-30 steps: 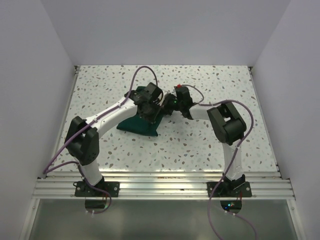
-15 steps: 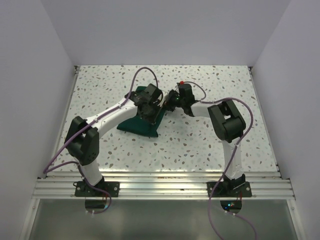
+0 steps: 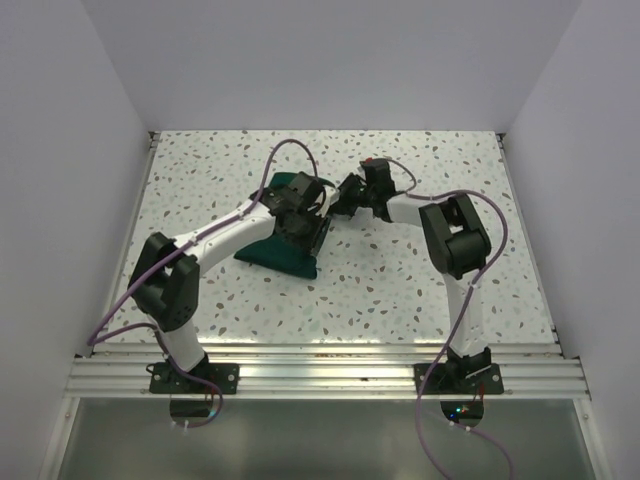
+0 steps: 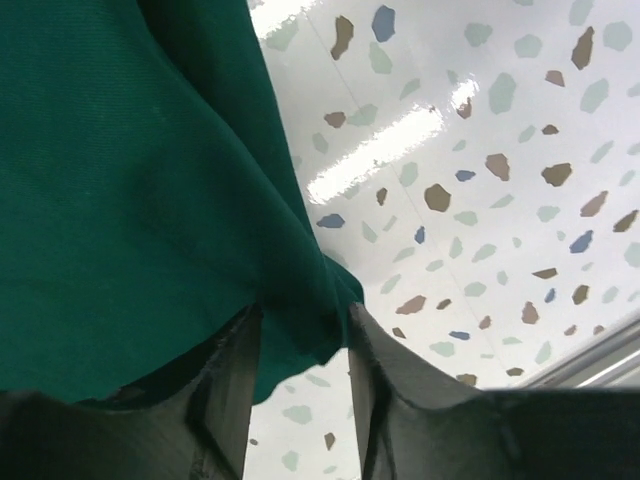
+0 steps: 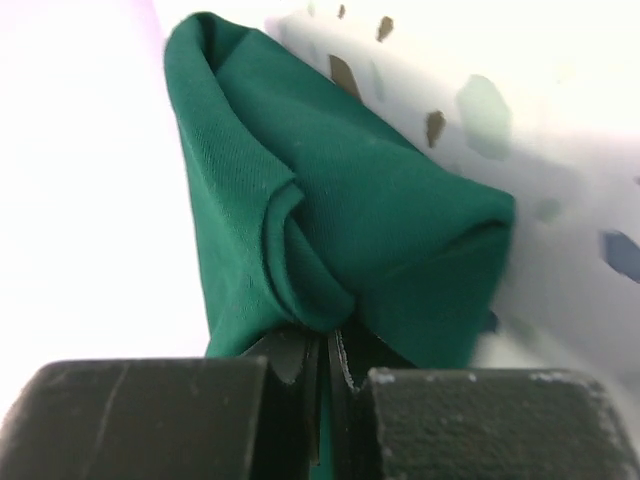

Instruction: Prepare the surgical pack

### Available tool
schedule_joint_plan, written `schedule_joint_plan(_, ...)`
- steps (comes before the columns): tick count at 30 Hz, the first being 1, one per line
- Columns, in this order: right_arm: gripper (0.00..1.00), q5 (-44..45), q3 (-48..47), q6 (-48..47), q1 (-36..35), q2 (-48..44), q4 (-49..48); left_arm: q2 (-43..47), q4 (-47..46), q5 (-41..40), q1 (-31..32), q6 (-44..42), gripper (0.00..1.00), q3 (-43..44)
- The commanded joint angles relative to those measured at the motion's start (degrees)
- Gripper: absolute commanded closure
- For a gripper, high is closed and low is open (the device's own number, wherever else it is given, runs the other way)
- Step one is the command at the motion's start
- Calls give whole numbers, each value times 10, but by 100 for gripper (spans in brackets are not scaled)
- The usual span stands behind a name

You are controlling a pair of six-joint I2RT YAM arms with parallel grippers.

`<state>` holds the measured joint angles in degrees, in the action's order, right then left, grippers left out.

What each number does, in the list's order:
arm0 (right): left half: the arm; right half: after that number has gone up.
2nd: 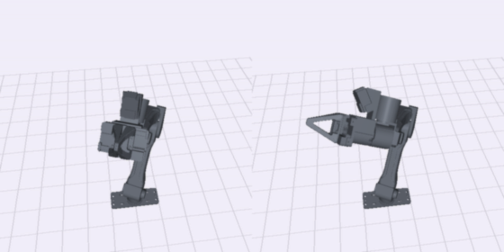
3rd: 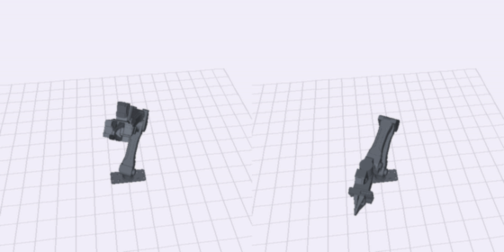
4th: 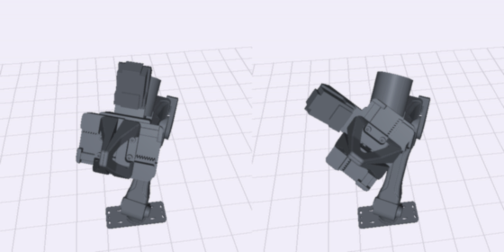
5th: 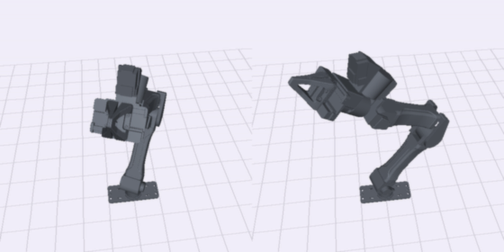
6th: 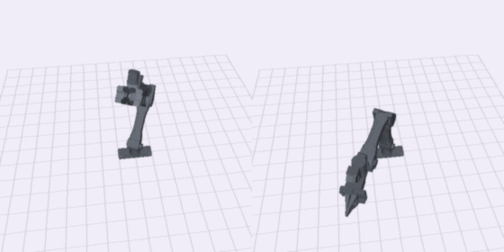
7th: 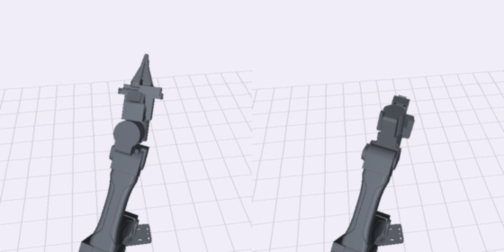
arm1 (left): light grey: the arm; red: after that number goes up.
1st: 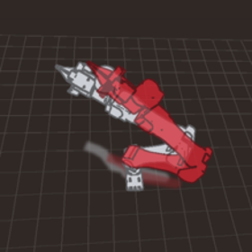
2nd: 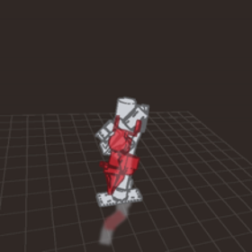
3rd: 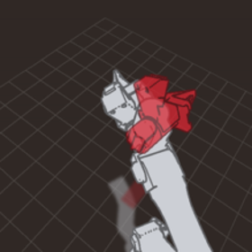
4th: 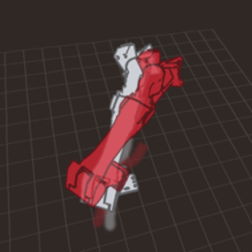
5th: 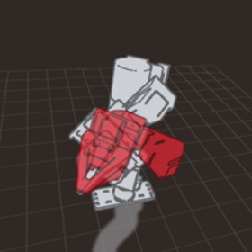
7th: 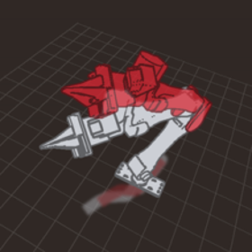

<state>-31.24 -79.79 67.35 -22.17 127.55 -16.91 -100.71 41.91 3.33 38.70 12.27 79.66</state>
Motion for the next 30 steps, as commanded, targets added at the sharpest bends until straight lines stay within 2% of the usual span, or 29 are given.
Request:
schedule_joint_plan(1, 96, -24, -25, -91, 20, -57, 156, 37, -12, 35, -7, 0, 55, -13)
schedule_joint_plan(3, 95, -27, -13, -120, 22, -79, 213, 57, -22, 51, -19, 6, 45, -16)
schedule_joint_plan(5, 95, -13, -12, -169, 30, -106, 276, 79, -35, 65, -41, 19, 43, -20)
schedule_joint_plan(8, 94, 4, -24, -232, 38, -131, 328, 111, -64, 94, -70, 38, 46, -24)
schedule_joint_plan(11, 94, -1, -54, -273, 39, -133, 320, 127, -103, 112, -92, 50, 51, -31)
schedule_joint_plan(15, 94, -50, -110, -260, 39, -100, 291, 100, -133, 148, -100, 57, 55, -27)
schedule_joint_plan(19, 94, -76, -149, -196, 39, -75, 218, 66, -190, 190, -100, 70, 57, -35)
schedule_joint_plan(21, 95, -69, -182, -198, 39, -46, 249, 57, -201, 206, -100, 71, 59, -35)
schedule_joint_plan(22, 96, -55, -209, -210, 40, -39, 297, 53, -205, 208, -100, 70, 58, -36)
schedule_joint_plan(24, 98, -39, -213, -216, 39, -34, 325, 44, -207, 210, -100, 71, 58, -36)
schedule_joint_plan(25, 97, -33, -208, -216, 40, -40, 336, 39, -183, 199, -100, 69, 55, -31)
schedule_joint_plan(26, 97, -26, -192, -220, 40, -43, 338, 32, -165, 163, -99, 65, 44, -22)
schedule_joint_plan(28, 94, -22, -162, -223, 40, -60, 333, 32, -130, 111, -90, 56, 35, -3)
schedule_joint_plan(29, 92, -23, -149, -218, 41, -65, 324, 31, -124, 72, -86, 51, 31, 1)
schedule_joint_plan(30, 85, -24, -139, -214, 41, -74, 316, 29, -115, 56, -80, 51, 29, 15)
